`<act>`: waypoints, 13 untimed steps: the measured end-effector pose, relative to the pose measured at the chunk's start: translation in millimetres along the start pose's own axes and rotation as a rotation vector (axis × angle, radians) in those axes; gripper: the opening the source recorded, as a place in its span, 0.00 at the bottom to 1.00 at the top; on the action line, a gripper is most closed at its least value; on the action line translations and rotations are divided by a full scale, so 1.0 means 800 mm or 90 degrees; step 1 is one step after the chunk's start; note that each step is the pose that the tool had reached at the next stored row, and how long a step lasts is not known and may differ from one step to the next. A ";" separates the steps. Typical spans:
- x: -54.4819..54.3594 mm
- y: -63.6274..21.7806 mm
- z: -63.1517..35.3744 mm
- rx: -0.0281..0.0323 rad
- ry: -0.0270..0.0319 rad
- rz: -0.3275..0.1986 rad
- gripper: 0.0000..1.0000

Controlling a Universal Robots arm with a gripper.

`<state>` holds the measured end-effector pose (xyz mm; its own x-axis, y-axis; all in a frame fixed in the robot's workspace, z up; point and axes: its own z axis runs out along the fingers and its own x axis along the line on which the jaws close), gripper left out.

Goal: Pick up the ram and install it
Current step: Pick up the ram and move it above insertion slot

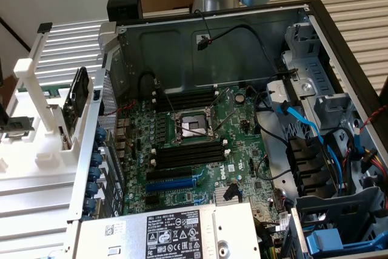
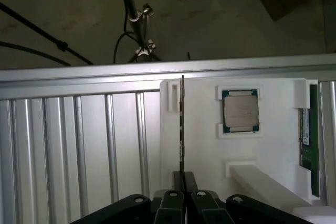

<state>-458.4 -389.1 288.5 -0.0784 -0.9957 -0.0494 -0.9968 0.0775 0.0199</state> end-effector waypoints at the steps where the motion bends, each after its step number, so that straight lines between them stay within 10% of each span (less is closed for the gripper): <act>1: 0.000 0.000 -0.005 0.0002 0.0002 0.001 0.12; 13: -0.002 -0.003 -0.044 0.0016 0.0076 0.014 0.12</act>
<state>-455.5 -389.1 323.8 -0.1009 -0.9942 -0.0370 -0.9948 0.1003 0.0183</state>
